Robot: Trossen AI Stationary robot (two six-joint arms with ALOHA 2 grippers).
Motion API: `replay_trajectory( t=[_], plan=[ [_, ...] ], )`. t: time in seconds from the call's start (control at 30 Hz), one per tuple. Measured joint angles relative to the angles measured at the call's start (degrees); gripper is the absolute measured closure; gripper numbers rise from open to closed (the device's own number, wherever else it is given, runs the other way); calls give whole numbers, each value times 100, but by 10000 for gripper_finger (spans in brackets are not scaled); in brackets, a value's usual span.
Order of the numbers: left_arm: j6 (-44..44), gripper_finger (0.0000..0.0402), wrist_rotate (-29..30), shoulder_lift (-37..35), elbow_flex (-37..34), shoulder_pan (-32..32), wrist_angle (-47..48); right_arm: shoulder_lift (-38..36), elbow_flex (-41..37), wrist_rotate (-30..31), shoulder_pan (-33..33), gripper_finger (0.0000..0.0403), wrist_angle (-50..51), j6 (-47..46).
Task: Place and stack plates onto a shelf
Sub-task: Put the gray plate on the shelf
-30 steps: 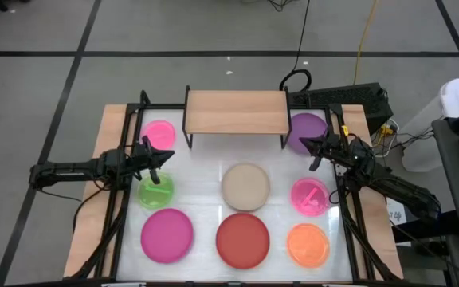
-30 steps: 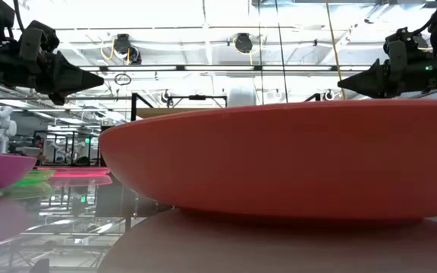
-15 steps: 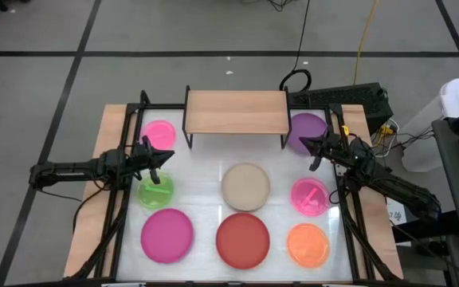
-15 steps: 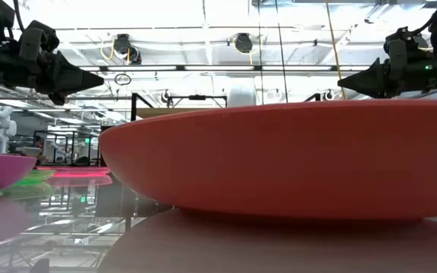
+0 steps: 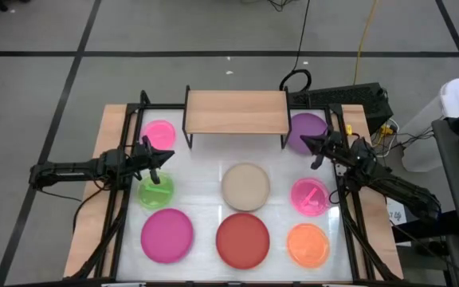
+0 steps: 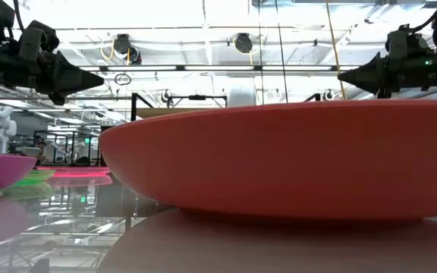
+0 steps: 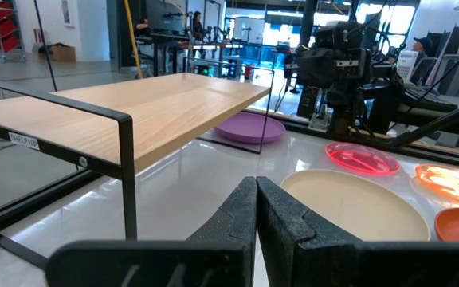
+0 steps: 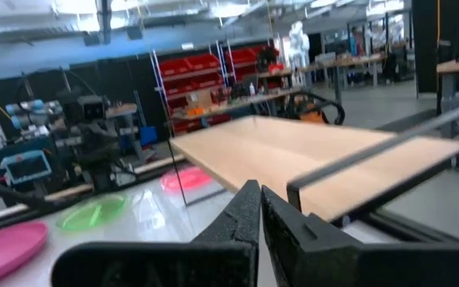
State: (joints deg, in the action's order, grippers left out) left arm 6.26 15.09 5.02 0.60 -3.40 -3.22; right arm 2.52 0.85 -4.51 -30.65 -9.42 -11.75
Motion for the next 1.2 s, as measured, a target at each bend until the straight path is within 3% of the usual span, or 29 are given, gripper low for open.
replay_trajectory(
  t=[0.63, 1.2],
  plan=[
    [-2, 389, 0, 0, 0, 0, 0, 2, 1, 129, 0, 401, -946, -114],
    [0, 389, 0, -1, 0, 2, 0, 2, 2, 490, 0, 401, -950, 328]
  ],
)
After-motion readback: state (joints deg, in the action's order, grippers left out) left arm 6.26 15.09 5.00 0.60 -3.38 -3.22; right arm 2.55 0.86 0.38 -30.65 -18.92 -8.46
